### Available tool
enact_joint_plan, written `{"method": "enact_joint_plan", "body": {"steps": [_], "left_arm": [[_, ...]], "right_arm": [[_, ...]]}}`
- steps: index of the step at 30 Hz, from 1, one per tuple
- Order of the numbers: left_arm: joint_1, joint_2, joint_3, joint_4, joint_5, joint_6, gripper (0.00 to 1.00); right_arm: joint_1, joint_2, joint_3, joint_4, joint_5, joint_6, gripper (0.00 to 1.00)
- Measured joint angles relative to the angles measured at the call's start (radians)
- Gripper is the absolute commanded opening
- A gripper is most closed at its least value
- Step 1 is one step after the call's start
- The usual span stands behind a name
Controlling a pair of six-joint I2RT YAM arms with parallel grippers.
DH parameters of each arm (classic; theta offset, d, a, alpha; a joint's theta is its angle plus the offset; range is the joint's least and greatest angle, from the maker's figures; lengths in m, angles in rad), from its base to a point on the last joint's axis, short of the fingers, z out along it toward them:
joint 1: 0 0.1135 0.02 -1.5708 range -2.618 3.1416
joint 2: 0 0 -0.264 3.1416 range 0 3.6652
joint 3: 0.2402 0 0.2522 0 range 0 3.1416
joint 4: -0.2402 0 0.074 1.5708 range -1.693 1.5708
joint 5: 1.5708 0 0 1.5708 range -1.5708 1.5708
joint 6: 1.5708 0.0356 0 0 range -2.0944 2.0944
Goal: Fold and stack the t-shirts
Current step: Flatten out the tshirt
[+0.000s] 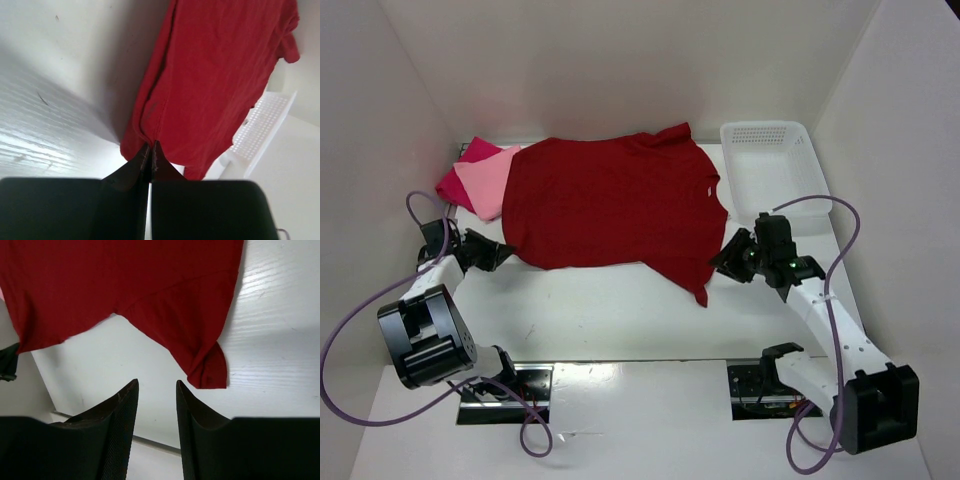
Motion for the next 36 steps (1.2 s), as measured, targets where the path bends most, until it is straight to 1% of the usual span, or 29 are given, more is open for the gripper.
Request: {"method": "enact_joint_plan", "body": {"steps": [3,6,8,9,12,15,17,19,20,24,30,31,32,35,36], "left_arm": [[0.003,-0.002,0.0,-0.006,0.0,0.029,0.0],[0.003,-0.005,0.004,-0.014,0.001,0.049,0.0],[0.003,-0.007,0.016,-0.021,0.008,0.05,0.0],[0.003,-0.009,0.024,-0.021,0.01,0.049,0.0],[0.001,-0.014,0.052,-0.02,0.018,0.05,0.0],[-0.01,-0.019,0.067,-0.016,0.023,0.05,0.0],[-0.019,-0.019,0.067,-0.016,0.026,0.05,0.0],[-0.028,-0.019,0.067,-0.018,0.027,0.05,0.0],[-0.032,-0.019,0.068,-0.019,0.027,0.05,0.0],[-0.056,-0.019,0.074,-0.018,0.027,0.05,0.0],[-0.1,-0.018,0.079,-0.009,0.026,0.048,0.0],[-0.107,-0.018,0.079,-0.007,0.026,0.048,0.0],[-0.111,-0.017,0.08,-0.003,0.026,0.048,0.0],[-0.117,-0.008,0.089,0.0,0.026,0.044,0.0],[-0.118,-0.005,0.096,0.0,0.026,0.043,0.0]], "right_arm": [[0.015,-0.014,-0.006,0.017,0.02,0.035,0.42],[0.06,0.016,-0.061,0.035,0.06,0.084,0.45],[0.12,0.026,-0.107,0.029,0.097,0.123,0.5],[0.16,0.028,-0.124,0.027,0.113,0.145,0.54],[0.264,0.055,-0.137,0.044,0.152,0.185,0.58],[0.323,0.154,-0.132,0.089,0.184,0.2,0.58],[0.34,0.226,-0.121,0.095,0.21,0.201,0.58],[0.343,0.276,-0.097,0.092,0.247,0.198,0.55],[0.343,0.293,-0.078,0.085,0.268,0.196,0.55],[0.344,0.32,-0.024,0.086,0.334,0.184,0.52],[0.365,0.34,0.017,0.057,0.378,0.166,0.52],[0.368,0.34,0.021,0.052,0.384,0.163,0.45],[0.369,0.34,0.021,0.05,0.389,0.159,0.3],[0.369,0.343,0.021,0.043,0.393,0.151,0.04],[0.369,0.347,0.022,0.043,0.386,0.147,0.0]]}}
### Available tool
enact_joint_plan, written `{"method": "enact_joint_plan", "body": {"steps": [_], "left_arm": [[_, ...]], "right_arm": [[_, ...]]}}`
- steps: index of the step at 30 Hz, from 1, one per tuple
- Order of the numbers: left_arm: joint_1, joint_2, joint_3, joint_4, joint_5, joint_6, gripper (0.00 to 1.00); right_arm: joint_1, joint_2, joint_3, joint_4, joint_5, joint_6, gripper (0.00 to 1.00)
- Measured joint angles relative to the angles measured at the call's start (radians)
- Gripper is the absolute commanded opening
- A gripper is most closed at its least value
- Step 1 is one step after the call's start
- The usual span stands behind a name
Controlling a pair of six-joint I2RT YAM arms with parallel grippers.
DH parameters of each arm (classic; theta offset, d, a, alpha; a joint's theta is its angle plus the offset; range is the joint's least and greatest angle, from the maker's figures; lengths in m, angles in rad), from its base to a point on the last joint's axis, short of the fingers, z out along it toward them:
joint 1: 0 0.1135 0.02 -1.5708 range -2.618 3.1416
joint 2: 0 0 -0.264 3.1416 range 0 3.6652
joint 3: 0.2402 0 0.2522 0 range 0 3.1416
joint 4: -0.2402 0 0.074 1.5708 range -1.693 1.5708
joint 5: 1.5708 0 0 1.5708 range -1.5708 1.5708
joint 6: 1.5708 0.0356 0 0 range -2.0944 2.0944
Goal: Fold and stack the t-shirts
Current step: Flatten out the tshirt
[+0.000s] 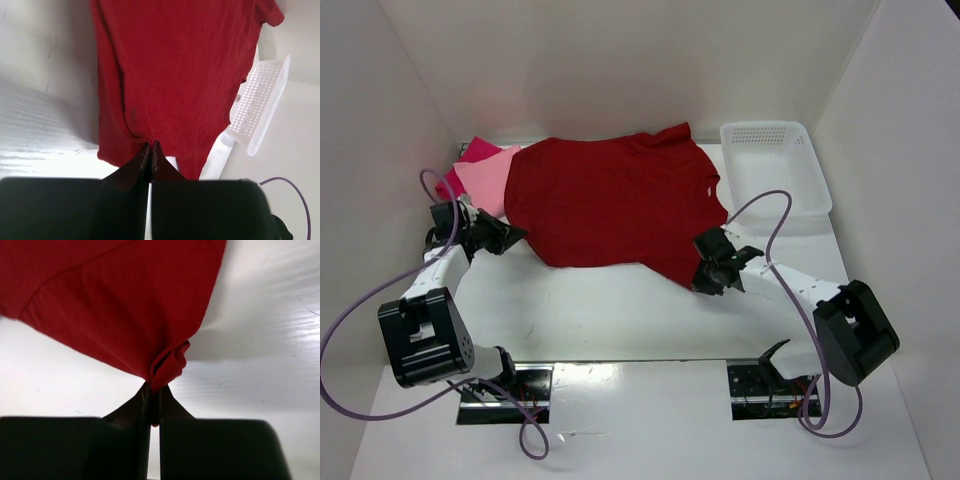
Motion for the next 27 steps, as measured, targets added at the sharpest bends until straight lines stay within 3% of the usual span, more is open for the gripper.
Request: {"method": "enact_joint_plan", "body": {"steps": [5,9,12,13,16,21,27], "left_arm": [[-0.001,0.014,0.091,-0.03,0.0,-0.003,0.0],[-0.001,0.014,0.222,-0.065,0.005,-0.015,0.0],[-0.001,0.014,0.316,-0.077,0.008,-0.028,0.0],[-0.001,0.014,0.34,-0.08,0.009,-0.029,0.0],[-0.001,0.014,0.374,-0.083,0.007,-0.029,0.0],[-0.002,0.03,0.375,-0.115,-0.002,-0.028,0.0],[-0.015,0.06,0.348,-0.125,-0.029,-0.023,0.0]], "right_arm": [[0.0,0.004,0.057,-0.024,-0.135,-0.016,0.0],[-0.005,-0.087,0.153,-0.058,-0.303,-0.036,0.04],[-0.024,-0.212,0.171,-0.063,-0.418,-0.042,0.29],[-0.029,-0.247,0.159,-0.064,-0.443,-0.041,0.47],[-0.035,-0.315,0.072,-0.072,-0.487,-0.042,0.62],[-0.08,-0.319,-0.038,-0.135,-0.467,-0.037,0.65],[-0.099,-0.201,-0.099,-0.03,-0.409,-0.014,0.69]]}}
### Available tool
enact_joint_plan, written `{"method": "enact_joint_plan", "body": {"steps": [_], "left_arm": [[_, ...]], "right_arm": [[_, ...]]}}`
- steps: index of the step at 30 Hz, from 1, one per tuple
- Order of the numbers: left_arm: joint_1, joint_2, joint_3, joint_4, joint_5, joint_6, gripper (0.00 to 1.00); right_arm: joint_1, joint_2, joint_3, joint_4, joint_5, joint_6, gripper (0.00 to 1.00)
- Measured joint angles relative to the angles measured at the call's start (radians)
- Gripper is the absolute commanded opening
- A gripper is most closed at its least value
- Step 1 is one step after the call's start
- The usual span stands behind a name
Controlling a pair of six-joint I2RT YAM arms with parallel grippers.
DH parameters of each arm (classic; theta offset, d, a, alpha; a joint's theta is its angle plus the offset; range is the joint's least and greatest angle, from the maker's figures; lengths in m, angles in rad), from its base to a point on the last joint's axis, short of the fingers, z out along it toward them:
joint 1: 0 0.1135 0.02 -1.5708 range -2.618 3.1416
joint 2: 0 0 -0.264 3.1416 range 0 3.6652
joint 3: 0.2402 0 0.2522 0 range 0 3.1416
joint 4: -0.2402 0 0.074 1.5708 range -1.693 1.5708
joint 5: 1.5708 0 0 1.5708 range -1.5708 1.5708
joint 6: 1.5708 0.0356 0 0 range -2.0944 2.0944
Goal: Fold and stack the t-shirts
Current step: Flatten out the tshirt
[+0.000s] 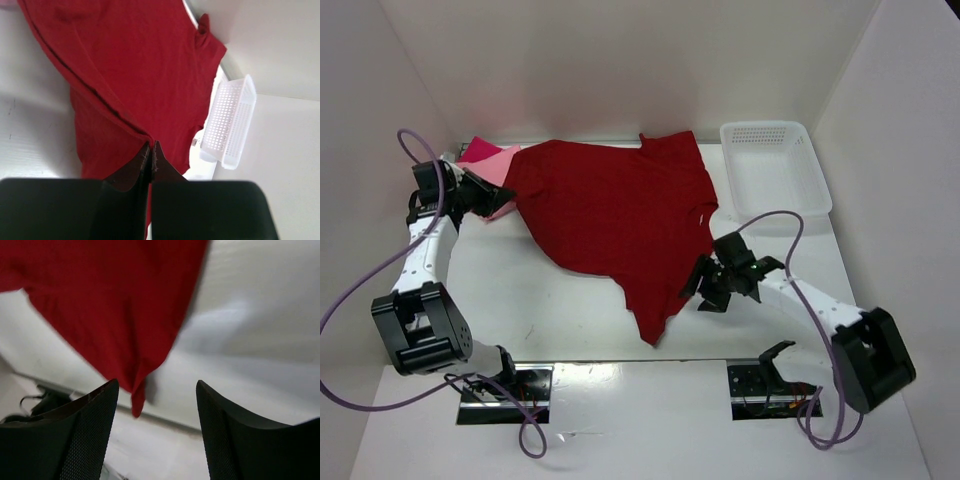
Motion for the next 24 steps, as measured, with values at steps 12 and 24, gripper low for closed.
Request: {"method": "enact_joint_plan", "body": {"steps": [12,24], "left_arm": [[-0.1,0.014,-0.024,0.0,-0.029,0.003,0.0],[-0.1,0.006,-0.035,-0.026,-0.071,0.051,0.0]], "right_arm": [[-0.03,0.37,0.125,0.177,0.142,-0.031,0.0],[-0.221,0.327,0.292,0.185,0.287,-0.134,0.62]]}}
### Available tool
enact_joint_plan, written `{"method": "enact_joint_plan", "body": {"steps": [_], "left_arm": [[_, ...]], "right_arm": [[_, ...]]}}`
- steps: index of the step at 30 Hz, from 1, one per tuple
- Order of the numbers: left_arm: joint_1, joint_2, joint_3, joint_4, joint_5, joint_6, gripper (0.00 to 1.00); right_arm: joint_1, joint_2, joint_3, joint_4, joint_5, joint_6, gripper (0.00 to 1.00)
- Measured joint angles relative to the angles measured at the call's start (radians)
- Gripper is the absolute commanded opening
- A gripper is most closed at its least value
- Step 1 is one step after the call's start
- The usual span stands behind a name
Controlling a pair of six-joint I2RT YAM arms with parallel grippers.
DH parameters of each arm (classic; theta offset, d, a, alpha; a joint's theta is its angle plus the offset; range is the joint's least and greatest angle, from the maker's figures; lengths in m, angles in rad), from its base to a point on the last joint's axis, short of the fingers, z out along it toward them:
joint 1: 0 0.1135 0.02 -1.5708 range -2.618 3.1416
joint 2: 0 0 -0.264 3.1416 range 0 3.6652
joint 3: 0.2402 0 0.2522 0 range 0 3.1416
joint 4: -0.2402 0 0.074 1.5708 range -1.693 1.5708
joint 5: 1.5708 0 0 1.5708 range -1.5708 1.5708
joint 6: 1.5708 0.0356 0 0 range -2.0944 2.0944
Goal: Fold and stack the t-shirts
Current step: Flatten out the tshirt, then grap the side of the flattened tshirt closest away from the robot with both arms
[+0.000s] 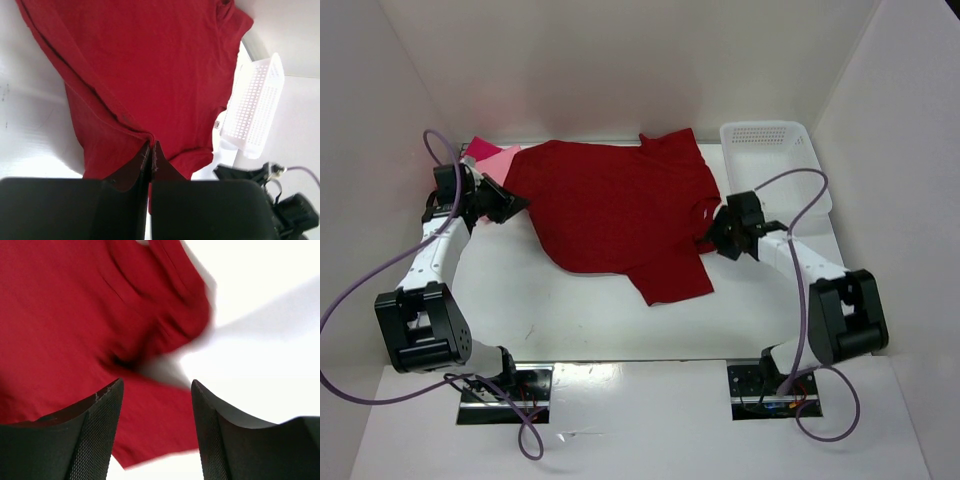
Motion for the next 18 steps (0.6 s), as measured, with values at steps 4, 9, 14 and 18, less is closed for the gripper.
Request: {"method": "enact_joint_plan", "body": {"steps": [4,9,14,18], "left_arm": [[0.0,0.0,-0.004,-0.003,-0.006,0.005,0.0],[0.0,0.016,-0.003,0.006,-0.01,0.007,0.0],[0.0,0.05,-0.003,0.013,-0.01,0.007,0.0],[0.0,0.051,-0.004,0.023,-0.01,0.008,0.0]], "right_arm": [[0.002,-0.145,-0.157,-0.037,-0.017,0.018,0.47],[0.002,-0.254,-0.277,-0.057,-0.055,0.069,0.39],[0.002,-0.22,-0.319,-0.053,-0.066,0.089,0.39],[0.016,-0.153,-0.319,-0.04,-0.074,0.094,0.41]]}}
